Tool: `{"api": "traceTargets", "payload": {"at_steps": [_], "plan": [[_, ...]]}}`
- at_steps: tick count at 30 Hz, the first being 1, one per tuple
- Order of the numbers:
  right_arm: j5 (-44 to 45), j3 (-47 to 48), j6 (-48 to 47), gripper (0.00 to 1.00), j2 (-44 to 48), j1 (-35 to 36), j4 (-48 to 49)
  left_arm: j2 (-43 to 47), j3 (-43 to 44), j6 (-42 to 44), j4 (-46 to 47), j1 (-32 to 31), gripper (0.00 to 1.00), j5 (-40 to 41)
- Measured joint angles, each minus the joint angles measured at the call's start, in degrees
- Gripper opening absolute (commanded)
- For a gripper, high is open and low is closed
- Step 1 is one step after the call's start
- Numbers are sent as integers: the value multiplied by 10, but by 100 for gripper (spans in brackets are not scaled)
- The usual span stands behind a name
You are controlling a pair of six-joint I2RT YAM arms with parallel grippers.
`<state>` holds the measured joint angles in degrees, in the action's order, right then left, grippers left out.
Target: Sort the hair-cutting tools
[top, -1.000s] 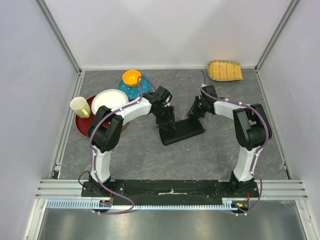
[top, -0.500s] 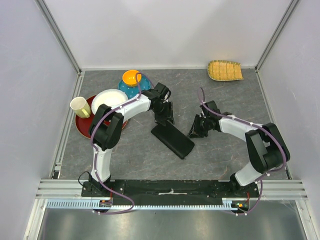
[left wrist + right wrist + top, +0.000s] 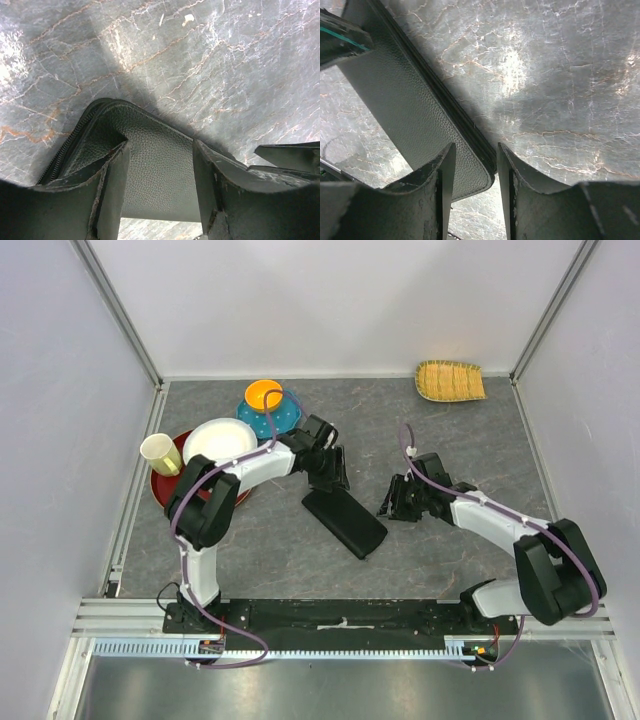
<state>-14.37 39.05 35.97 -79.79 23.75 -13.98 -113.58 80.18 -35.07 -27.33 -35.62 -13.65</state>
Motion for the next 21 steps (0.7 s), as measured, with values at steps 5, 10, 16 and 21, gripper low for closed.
{"api": "traceTargets", "payload": {"at_steps": [5,10,16,21], "plan": [[8,-4,-21,47,40,0,8,50,-79,0,85,-23,61,32],[19,-9,-35,48,64,0,12,69,-113,0,125,-38,61,57],[40,-29,-37,50,126,0,-7,78,-125,0,134,-41,61,63],[54,-29,-42,50,134,0,-16,82,-129,0,133,-42,61,62]]}}
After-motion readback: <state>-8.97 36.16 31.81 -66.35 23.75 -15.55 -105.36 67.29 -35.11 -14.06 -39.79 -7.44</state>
